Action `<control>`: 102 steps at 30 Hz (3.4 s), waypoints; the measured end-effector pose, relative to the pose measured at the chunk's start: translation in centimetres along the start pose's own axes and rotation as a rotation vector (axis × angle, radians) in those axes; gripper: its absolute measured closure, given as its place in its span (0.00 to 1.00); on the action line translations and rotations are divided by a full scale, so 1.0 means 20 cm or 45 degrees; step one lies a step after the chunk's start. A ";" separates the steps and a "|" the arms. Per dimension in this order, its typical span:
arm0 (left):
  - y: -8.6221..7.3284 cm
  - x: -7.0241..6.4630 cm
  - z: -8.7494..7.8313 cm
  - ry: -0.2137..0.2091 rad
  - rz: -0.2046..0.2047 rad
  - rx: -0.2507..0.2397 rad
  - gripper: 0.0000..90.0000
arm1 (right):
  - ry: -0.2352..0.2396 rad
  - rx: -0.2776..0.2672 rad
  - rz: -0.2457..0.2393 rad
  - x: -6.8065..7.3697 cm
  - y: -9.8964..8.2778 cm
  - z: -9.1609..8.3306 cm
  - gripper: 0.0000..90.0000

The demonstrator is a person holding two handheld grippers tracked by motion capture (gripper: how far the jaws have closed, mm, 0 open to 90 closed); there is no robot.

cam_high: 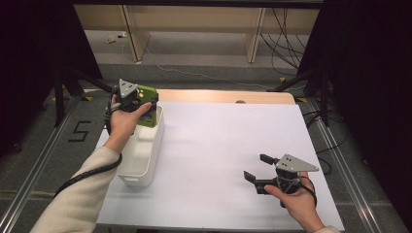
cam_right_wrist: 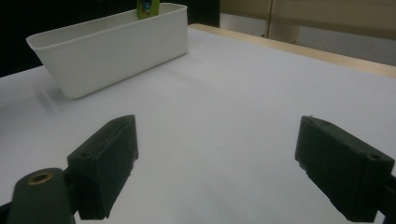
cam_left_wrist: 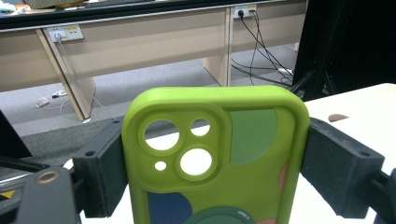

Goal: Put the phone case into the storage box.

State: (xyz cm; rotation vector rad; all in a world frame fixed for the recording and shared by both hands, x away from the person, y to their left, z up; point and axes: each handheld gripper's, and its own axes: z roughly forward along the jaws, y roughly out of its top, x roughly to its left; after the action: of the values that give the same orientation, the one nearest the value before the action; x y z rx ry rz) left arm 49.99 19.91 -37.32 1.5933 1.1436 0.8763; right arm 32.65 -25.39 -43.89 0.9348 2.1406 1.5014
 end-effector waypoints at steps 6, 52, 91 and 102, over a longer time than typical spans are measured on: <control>-0.01 0.01 0.01 0.002 0.002 0.010 0.18 | -0.002 0.002 0.000 0.00 0.00 0.00 0.16; -0.04 0.01 0.09 0.014 -0.002 0.053 0.18 | 0.002 -0.001 0.004 -0.01 0.00 0.00 0.16; -0.07 0.02 0.15 0.027 -0.002 0.096 0.18 | 0.004 0.001 0.005 -0.01 0.00 0.00 0.16; -0.08 0.02 0.16 0.031 -0.009 0.102 0.18 | 0.004 0.002 0.006 -0.01 0.00 0.00 0.16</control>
State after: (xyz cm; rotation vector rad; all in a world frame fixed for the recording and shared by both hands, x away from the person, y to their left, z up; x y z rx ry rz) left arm 52.60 19.46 -39.73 1.6459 1.2143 0.8568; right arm 32.75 -25.53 -43.95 0.9391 2.1441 1.5045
